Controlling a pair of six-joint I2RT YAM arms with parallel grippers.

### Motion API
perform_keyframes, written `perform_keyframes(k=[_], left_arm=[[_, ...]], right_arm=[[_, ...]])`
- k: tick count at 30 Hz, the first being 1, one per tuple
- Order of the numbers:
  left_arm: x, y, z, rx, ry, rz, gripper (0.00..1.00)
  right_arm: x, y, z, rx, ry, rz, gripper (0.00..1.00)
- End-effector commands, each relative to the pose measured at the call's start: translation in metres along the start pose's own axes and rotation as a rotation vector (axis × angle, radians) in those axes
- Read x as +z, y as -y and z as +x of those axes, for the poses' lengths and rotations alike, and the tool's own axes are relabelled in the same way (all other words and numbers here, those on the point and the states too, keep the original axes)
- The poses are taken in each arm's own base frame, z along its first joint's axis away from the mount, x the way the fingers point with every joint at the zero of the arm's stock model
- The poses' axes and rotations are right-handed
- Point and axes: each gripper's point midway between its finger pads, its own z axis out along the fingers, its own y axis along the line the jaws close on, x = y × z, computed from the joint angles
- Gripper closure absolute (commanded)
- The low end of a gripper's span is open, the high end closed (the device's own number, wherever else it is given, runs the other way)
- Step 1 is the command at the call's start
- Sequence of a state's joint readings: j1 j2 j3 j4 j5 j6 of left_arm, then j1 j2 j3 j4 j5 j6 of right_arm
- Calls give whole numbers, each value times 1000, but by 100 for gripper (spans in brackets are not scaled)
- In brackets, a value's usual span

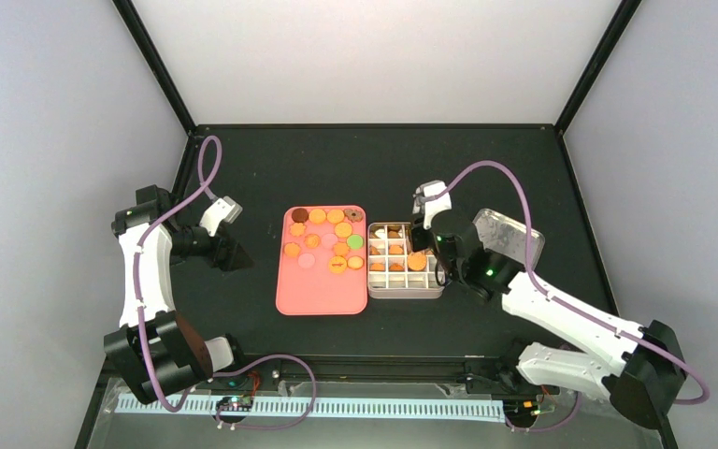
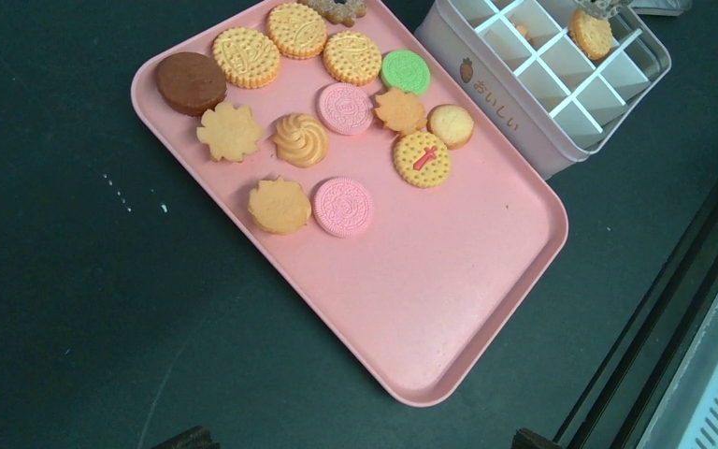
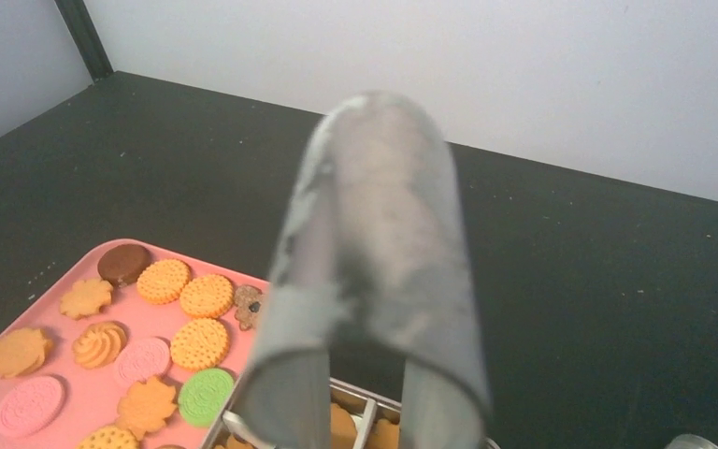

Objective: Pack the cookies
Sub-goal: Place the fake cookies in the empty pocket of the box.

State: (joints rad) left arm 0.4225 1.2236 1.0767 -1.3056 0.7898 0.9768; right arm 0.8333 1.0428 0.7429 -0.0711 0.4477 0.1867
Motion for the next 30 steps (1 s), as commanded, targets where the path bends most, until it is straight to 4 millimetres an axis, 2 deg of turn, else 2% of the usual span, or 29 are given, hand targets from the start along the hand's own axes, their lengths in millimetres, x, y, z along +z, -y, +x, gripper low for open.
perform_keyframes(k=[1,5,11,21,30], left_arm=[[-9,5,-9,44,29,-7,16],[-8,4,-8,45,24,-7,16],[-7,4,-7,42,22,-2,16],[-6,3,-7,42,21,1,16],[-7,5,-7,40,23,3,16]], right_arm=[[7,-1,-37,27,86,26,72],[17,-5,-34,12,71,31,69],[22,-4,-18,-18,34,39,69],[14,-1,-1,5,12,21,70],[-3,5,8,45,10,3,74]])
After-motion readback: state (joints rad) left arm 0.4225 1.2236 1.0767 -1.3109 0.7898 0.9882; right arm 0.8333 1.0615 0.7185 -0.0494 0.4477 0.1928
